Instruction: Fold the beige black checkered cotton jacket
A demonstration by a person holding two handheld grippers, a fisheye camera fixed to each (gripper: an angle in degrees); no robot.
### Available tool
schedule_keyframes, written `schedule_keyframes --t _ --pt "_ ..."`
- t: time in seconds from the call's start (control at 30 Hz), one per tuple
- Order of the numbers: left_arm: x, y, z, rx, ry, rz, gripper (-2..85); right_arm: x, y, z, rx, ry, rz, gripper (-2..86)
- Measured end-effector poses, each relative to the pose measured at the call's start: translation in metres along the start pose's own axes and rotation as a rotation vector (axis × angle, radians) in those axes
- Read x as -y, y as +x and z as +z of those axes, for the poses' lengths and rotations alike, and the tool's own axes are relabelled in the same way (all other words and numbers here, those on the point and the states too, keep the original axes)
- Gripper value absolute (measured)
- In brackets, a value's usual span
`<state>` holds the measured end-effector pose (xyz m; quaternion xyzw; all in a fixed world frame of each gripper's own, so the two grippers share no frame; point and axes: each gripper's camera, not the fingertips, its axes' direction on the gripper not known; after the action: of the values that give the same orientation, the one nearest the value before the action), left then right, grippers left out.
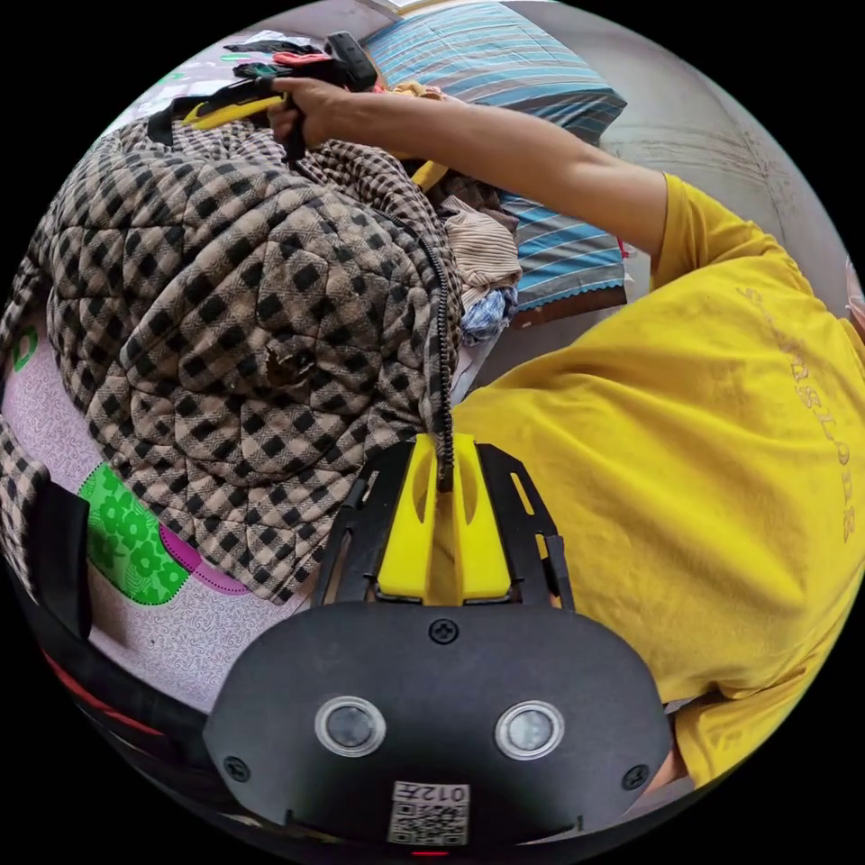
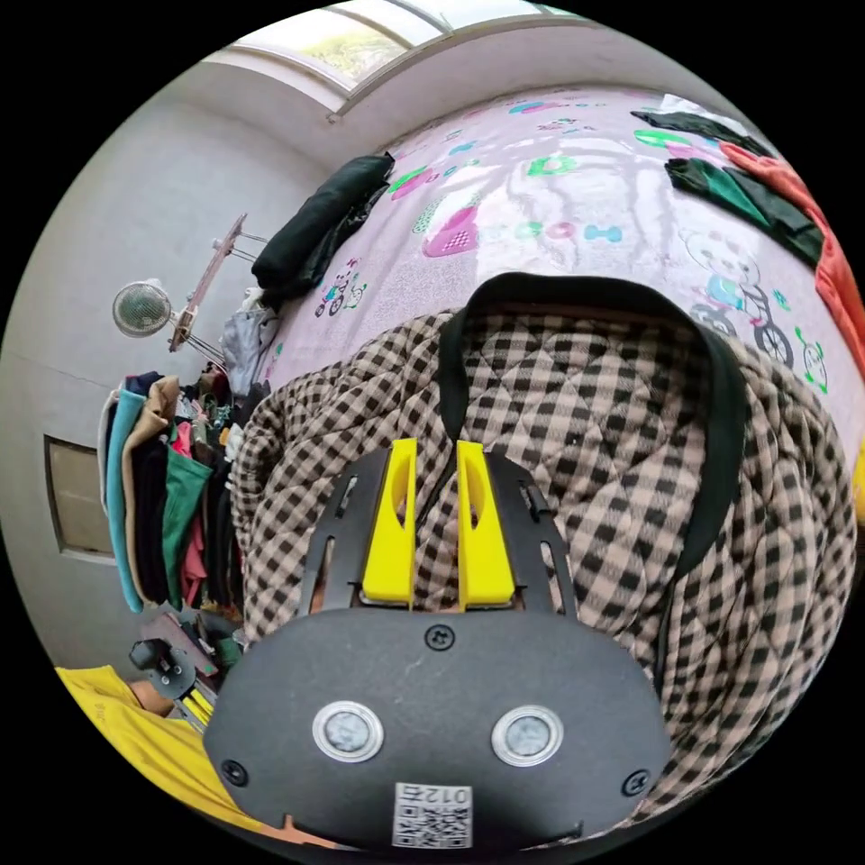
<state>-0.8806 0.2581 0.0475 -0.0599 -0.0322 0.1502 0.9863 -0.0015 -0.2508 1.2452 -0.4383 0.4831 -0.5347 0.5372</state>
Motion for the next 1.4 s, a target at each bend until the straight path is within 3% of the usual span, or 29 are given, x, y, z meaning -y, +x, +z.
schedule_keyframes --t 0.2,0.3,0.53,0.63,0.77,1.03,1.1,1.23,1.33,1.4 --pt "0.019 -0.01 0.015 -0.025 -0.058 0.009 2.6 0.027 0.008 0.037 0.021 -0.075 0.011 9.0" --pt "0.025 -0.012 0.02 -0.032 -0.065 0.008 2.8 0.025 0.005 0.037 0.006 -0.079 -0.009 5.2" --pt "0.053 0.004 0.026 0.006 -0.095 0.066 3.5 0.063 -0.025 -0.048 0.134 0.012 -0.145 1.7" --pt "0.079 -0.002 0.046 0.051 -0.174 0.026 4.0 0.099 -0.044 -0.073 0.049 -0.017 -0.213 1.4" --pt "0.12 -0.025 0.104 0.144 -0.339 -0.102 5.4 0.119 -0.054 -0.043 -0.162 -0.127 -0.228 1.3" --pt "0.135 -0.026 0.156 0.116 -0.435 -0.16 9.6 0.085 -0.038 -0.03 -0.215 -0.147 -0.069 2.2" --pt "0.122 -0.025 0.145 0.056 -0.387 -0.156 9.5 0.062 -0.036 -0.054 -0.177 -0.09 -0.049 2.6" --pt "0.072 -0.02 0.082 0.047 -0.064 -0.211 9.5 -0.031 -0.037 -0.106 -0.037 -0.038 -0.036 4.0" --pt "0.027 -0.013 0.049 0.316 0.062 -0.29 10.1 -0.123 -0.037 -0.122 0.059 -0.058 0.025 5.5" --pt "0.008 -0.007 0.048 0.494 0.028 -0.32 10.7 -0.178 -0.037 -0.119 0.089 -0.094 0.081 6.4"
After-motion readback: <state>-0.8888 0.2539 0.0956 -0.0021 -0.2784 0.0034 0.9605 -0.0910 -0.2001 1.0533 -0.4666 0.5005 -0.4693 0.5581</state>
